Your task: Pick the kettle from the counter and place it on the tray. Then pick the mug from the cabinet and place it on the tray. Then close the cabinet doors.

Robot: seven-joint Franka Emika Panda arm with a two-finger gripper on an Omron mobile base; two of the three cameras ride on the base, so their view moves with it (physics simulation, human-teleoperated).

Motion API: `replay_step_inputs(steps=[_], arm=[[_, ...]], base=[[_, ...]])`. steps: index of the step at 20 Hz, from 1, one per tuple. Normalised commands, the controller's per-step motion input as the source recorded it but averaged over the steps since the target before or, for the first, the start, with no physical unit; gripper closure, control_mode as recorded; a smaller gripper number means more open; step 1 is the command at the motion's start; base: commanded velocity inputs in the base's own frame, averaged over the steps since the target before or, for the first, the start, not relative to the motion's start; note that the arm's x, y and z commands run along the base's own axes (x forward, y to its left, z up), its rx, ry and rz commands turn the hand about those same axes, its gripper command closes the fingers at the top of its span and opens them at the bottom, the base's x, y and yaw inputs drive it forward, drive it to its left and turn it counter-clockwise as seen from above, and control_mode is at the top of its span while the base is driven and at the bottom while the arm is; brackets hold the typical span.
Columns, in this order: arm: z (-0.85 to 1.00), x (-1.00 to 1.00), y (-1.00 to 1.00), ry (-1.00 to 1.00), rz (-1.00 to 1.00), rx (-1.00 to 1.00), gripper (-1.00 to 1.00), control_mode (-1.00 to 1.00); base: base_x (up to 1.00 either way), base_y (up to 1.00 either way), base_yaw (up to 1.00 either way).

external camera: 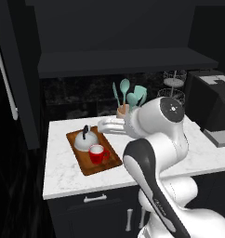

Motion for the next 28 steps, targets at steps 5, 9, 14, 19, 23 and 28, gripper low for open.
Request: replay_step_inputs(steps=[5,9,14,19,23,28], arm=[[0.04,-0.32,0.08,0.01,0.03,-0.02,-1.0,-1.0],[0.0,-0.02,0.32,0.1,0.0,-0.03,1.0,-1.0],[0.0,0.0,0.03,0.02,0.0,-0.02,1.0,-1.0],[0.0,-0.22,0.12,0.0,0.05,-0.06,1.0,-1.0],[0.0,-0.49,0.15,0.0,0.09,-0.17,1.0,-1.0],[0.12,-0.52,0.4,0.0,0.17,-0.24,1.0,-1.0]], base=[[0.0,0.0,0.0],[0.0,0.0,0.0],[0.0,0.0,0.0],[0.0,0.0,0.0],[0.0,0.0,0.0],[0.0,0.0,0.0]])
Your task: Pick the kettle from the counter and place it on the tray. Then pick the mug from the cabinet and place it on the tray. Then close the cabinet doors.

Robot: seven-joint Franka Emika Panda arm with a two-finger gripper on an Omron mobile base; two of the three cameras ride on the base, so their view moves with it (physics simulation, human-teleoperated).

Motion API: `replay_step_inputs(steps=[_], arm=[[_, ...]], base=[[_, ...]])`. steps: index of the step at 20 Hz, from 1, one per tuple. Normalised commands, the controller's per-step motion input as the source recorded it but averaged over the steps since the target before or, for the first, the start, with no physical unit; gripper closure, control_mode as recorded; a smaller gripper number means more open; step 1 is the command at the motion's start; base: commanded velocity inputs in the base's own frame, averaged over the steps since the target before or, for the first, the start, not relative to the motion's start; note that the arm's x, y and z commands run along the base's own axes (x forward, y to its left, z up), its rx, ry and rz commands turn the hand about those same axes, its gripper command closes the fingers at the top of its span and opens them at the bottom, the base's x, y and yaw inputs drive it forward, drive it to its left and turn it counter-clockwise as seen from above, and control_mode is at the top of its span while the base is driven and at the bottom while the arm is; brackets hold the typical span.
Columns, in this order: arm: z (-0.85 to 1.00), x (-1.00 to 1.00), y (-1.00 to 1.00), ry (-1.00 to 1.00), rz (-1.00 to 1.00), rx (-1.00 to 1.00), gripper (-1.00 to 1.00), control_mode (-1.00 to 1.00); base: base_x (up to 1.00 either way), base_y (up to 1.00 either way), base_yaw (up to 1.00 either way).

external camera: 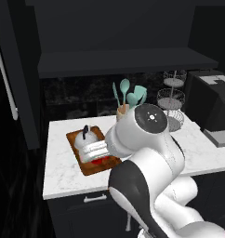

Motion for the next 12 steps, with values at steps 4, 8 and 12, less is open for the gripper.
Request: replay_step_inputs(steps=[4,8,12], arm=[[0.22,-0.38,0.53,-0.01,0.22,-0.35,1.0,-1.0],[0.0,-0.27,0.31,-0.03,0.41,-0.4,1.0,-1.0],[0.05,-0.66,0.01,-0.28,0.25,-0.14,1.0,-1.0]], base=[[0.0,0.0,0.0],[0.0,0.0,0.0],[0.0,0.0,0.0]])
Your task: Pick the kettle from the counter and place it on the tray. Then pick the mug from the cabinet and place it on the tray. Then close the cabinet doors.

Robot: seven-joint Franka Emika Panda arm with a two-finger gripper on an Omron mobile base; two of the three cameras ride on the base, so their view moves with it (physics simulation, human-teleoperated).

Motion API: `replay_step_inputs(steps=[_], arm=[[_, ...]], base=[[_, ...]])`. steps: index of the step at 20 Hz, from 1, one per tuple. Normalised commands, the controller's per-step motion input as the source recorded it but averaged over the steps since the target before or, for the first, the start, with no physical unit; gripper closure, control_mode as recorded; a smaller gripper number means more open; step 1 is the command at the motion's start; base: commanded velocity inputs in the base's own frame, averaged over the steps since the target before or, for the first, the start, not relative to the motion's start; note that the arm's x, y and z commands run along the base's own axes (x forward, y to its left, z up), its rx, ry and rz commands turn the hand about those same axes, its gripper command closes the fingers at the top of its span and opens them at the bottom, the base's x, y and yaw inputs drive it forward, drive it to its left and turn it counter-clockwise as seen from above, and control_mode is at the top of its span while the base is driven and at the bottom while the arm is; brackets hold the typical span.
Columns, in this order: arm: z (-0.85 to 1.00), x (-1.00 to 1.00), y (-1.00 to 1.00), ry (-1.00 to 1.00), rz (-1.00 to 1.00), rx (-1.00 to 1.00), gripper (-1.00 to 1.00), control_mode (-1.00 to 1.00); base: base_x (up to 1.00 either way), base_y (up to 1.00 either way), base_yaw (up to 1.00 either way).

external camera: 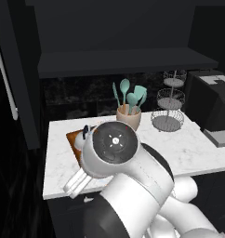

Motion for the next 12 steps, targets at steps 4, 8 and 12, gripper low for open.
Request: replay_step_inputs(steps=[4,8,12], arm=[[0.2,-0.27,0.14,-0.36,0.24,-0.09,1.0,-1.0],[0.26,-0.13,0.24,-0.26,0.16,-0.12,1.0,-1.0],[0.3,-0.01,0.1,-0.14,0.09,-0.1,1.0,-1.0]], base=[[0.0,0.0,0.0],[0.0,0.0,0.0],[0.0,0.0,0.0]])
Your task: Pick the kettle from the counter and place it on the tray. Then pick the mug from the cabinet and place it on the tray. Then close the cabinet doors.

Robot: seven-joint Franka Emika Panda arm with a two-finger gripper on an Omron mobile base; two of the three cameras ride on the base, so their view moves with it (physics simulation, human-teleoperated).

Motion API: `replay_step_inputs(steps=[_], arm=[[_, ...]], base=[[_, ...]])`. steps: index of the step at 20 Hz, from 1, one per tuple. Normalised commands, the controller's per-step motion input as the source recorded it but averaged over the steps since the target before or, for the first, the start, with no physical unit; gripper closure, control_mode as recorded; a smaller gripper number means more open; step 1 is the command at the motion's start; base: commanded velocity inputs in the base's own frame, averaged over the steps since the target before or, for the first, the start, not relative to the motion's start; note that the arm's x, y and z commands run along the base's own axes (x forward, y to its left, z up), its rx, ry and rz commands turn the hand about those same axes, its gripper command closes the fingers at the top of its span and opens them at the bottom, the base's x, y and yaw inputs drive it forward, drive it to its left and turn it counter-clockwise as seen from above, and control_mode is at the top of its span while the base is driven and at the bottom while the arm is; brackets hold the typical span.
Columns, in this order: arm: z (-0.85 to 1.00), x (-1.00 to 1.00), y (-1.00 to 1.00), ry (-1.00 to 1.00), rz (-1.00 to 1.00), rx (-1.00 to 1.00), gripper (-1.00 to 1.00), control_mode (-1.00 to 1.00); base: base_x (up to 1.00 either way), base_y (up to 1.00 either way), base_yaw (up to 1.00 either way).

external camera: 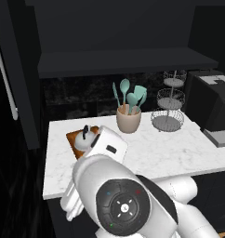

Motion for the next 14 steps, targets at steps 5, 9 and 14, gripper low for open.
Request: replay_step_inputs(steps=[5,9,14], arm=[[0.01,-0.07,0.02,-0.03,0.02,-0.15,1.0,-1.0],[0.18,-0.06,0.13,-0.13,0.05,-0.16,1.0,-1.0],[0.33,-0.13,0.18,-0.22,0.05,-0.17,1.0,-1.0]], base=[[0.0,0.0,0.0],[0.0,0.0,0.0],[0.0,0.0,0.0]])
